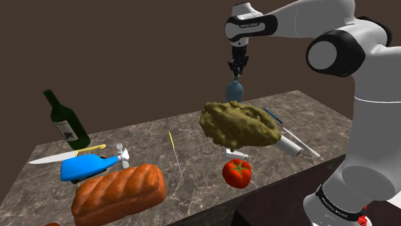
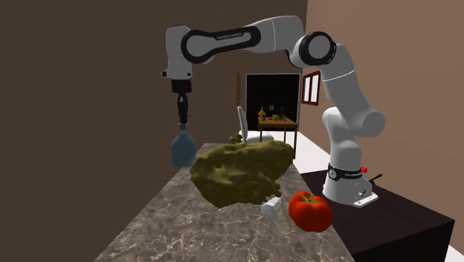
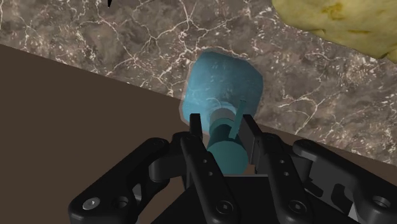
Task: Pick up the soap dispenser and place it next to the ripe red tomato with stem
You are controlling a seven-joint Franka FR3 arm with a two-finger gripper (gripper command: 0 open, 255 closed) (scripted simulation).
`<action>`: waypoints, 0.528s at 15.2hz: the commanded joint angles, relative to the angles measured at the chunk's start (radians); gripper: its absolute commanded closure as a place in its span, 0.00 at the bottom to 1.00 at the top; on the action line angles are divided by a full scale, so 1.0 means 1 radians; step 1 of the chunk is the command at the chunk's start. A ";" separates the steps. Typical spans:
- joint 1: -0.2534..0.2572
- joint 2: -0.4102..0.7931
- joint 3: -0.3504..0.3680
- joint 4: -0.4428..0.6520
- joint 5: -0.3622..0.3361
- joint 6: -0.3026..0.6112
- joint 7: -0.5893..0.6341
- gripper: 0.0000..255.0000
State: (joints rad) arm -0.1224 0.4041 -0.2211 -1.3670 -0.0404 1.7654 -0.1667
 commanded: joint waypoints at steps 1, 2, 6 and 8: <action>-0.002 0.002 -0.001 0.032 0.001 -0.030 -0.004 1.00; -0.003 0.003 -0.001 0.047 0.001 -0.044 -0.005 1.00; -0.006 0.011 -0.002 0.113 0.003 -0.102 -0.011 1.00; -0.008 0.017 -0.002 0.150 0.005 -0.132 -0.014 1.00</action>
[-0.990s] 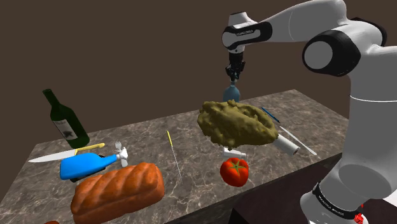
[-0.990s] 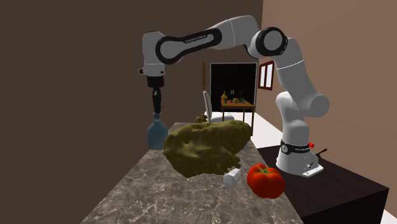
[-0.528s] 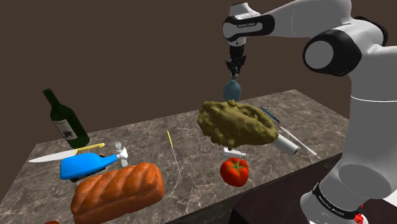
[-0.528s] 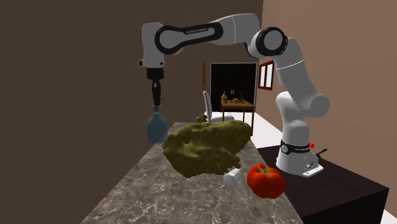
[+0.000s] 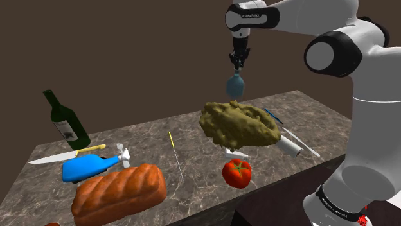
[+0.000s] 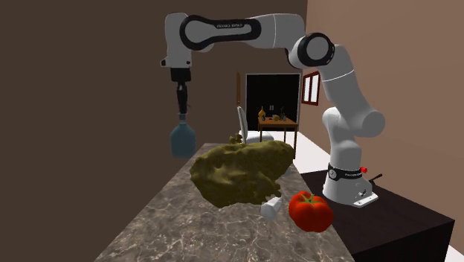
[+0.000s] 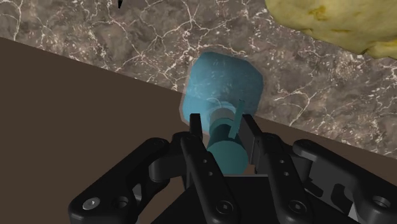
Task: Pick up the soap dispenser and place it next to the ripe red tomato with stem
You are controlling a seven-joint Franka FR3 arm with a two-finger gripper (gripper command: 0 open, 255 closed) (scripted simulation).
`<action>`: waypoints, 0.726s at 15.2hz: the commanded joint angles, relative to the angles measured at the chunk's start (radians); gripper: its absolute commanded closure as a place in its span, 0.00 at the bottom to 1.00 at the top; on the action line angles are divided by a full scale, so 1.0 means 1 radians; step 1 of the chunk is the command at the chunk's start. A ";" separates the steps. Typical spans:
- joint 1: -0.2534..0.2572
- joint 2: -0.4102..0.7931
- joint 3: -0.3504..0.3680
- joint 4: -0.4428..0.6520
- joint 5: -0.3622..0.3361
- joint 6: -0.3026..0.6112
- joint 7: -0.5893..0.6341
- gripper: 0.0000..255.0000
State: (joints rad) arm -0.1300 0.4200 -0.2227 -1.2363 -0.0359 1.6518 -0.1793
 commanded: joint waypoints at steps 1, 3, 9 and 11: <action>-0.002 0.005 0.000 0.039 0.001 -0.034 -0.003 1.00; -0.005 0.014 -0.001 0.080 0.003 -0.066 -0.006 1.00; 0.044 -0.067 0.010 0.021 -0.017 -0.092 0.045 1.00; 0.077 -0.121 0.020 -0.037 -0.031 -0.092 0.083 1.00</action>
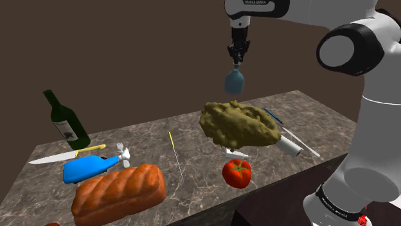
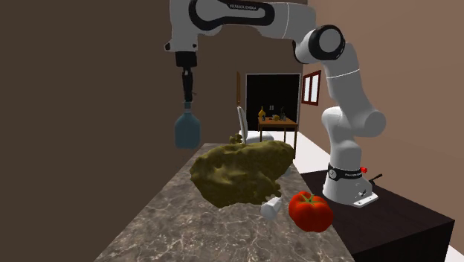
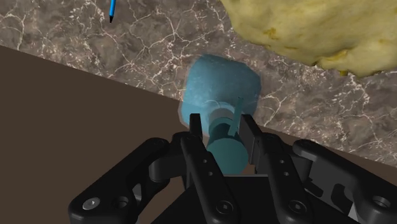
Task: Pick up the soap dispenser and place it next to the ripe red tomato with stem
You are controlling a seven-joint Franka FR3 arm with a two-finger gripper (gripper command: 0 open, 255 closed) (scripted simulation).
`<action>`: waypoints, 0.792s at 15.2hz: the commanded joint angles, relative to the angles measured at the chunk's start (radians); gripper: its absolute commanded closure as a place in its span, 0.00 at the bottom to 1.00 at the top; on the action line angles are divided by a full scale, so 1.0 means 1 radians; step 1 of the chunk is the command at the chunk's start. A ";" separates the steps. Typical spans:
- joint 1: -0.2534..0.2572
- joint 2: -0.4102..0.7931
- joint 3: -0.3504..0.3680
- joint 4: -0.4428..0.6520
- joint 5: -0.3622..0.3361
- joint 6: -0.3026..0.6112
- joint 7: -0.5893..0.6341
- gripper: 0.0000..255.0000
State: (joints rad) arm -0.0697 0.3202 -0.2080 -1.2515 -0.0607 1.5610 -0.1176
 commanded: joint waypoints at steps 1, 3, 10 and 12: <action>0.032 -0.047 0.011 -0.047 -0.012 -0.003 0.041 1.00; 0.062 -0.093 0.024 -0.091 -0.023 -0.009 0.081 1.00; 0.156 -0.220 0.084 -0.187 -0.049 -0.054 0.226 1.00; 0.180 -0.246 0.104 -0.201 -0.052 -0.072 0.269 1.00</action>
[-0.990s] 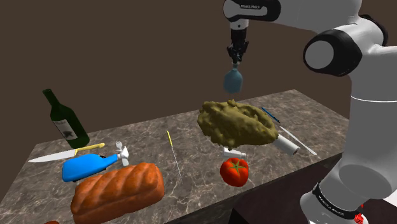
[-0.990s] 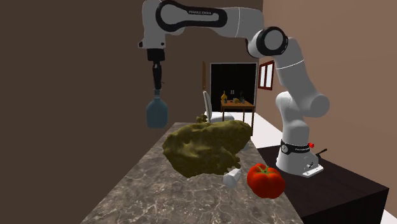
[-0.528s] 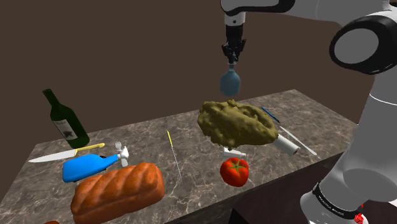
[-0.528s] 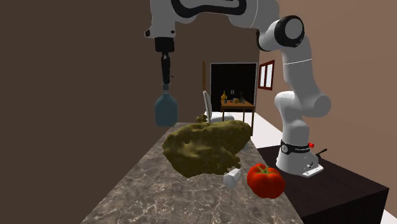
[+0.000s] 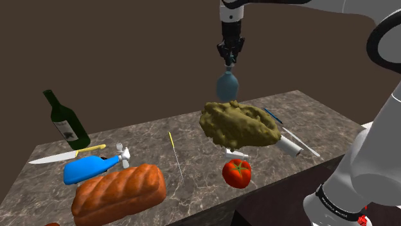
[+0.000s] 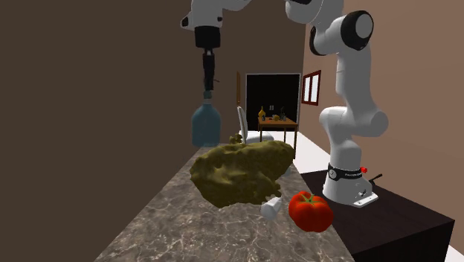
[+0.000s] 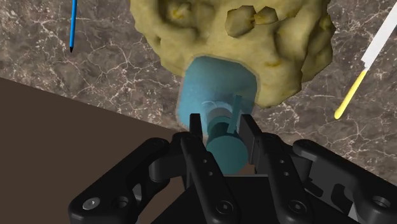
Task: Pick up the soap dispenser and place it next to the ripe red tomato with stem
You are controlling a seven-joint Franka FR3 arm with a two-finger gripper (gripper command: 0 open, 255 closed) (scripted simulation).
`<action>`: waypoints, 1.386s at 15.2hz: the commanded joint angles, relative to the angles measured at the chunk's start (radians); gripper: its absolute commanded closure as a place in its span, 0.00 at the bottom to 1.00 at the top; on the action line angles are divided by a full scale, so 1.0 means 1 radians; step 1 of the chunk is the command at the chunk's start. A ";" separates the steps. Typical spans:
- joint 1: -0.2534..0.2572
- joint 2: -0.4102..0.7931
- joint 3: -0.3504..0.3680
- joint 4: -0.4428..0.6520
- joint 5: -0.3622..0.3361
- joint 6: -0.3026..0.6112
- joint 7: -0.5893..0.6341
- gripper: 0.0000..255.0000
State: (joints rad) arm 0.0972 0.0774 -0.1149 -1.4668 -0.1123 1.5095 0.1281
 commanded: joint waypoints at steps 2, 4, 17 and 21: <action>0.037 -0.025 0.032 0.007 -0.002 -0.040 0.066 1.00; 0.061 -0.043 0.053 0.005 -0.003 -0.061 0.109 1.00; 0.217 -0.046 0.204 0.137 0.009 -0.228 0.402 1.00; 0.271 -0.002 0.252 0.236 0.008 -0.293 0.497 1.00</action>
State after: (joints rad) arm 0.3556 0.0567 0.1261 -1.2663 -0.1025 1.2356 0.6021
